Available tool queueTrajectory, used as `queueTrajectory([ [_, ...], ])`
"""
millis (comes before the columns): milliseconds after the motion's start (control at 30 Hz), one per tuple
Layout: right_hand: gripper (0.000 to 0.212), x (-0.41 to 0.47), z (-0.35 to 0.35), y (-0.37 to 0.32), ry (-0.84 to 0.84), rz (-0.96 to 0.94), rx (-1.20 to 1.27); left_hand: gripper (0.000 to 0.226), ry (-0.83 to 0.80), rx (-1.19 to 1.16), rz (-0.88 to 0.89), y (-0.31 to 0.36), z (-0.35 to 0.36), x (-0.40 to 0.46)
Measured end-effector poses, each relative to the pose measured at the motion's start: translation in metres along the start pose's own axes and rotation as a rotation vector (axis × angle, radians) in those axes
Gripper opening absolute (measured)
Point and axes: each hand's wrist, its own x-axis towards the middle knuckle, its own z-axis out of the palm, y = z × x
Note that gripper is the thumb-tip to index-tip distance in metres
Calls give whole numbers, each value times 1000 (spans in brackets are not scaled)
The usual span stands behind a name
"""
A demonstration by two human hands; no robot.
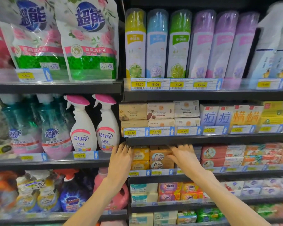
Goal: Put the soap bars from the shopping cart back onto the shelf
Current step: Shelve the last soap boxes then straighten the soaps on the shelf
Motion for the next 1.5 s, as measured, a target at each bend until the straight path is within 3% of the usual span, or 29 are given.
queueTrajectory([
  [500, 50, 11, 12, -7, -50, 72, 30, 39, 21, -16, -2, 1, 2, -1],
  [867, 33, 4, 24, -11, 101, 108, 67, 40, -6, -30, -22, 2, -2, 0],
  [1200, 43, -1, 24, -22, 183, 30, 43, 41, -77, -34, 17, -1, -7, 0],
  [1500, 42, 2, 31, -28, 217, 80, 27, 47, -110, -32, 21, -2, -3, 1],
])
